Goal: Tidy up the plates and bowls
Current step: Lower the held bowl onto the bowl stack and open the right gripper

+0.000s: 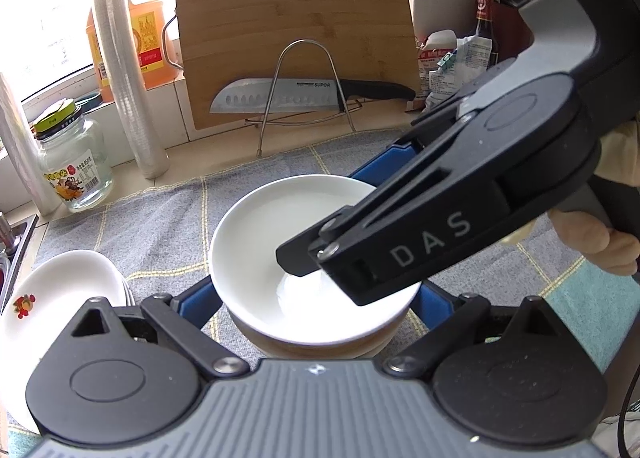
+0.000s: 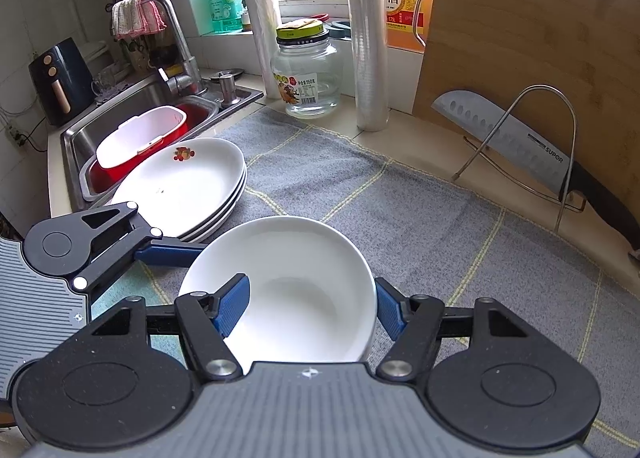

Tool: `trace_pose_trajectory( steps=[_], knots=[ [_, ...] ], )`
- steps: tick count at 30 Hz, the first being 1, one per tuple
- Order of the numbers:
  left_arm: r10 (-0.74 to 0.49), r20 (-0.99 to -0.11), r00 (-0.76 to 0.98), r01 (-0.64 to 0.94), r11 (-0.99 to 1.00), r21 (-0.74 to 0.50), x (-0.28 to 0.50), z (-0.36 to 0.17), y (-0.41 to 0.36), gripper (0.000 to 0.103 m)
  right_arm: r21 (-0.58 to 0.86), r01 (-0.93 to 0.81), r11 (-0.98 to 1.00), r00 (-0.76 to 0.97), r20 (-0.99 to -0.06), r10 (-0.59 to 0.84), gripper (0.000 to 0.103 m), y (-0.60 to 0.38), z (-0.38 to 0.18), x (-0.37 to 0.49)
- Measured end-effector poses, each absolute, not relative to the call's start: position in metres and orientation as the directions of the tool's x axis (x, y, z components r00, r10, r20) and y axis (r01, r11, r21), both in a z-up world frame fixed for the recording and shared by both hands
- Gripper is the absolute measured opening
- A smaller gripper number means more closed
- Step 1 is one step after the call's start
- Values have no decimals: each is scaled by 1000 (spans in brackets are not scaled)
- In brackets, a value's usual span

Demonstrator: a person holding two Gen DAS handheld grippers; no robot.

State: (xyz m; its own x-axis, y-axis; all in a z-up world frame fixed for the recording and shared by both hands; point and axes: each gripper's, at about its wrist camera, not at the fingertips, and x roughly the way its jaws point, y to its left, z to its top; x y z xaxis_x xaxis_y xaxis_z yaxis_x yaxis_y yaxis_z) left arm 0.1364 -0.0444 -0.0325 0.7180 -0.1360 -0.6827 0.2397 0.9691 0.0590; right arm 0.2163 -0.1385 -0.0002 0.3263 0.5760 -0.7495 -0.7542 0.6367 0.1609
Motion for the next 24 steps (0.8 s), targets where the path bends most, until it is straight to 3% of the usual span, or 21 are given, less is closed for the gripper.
trace_pose_trajectory(
  steps=[15, 22, 24],
  knots=[
    [-141, -691, 709, 240, 970, 48, 140, -35, -43, 99, 168, -753, 636, 322, -748, 580, 75, -138, -2, 216],
    [-135, -686, 715, 250, 966, 70, 137, -33, -44, 100, 160, -764, 626, 334, -731, 595, 98, -138, 2, 212],
    [-138, -687, 714, 253, 965, 69, 135, -30, -43, 100, 152, -765, 626, 345, -725, 597, 101, -139, 4, 211]
  ],
)
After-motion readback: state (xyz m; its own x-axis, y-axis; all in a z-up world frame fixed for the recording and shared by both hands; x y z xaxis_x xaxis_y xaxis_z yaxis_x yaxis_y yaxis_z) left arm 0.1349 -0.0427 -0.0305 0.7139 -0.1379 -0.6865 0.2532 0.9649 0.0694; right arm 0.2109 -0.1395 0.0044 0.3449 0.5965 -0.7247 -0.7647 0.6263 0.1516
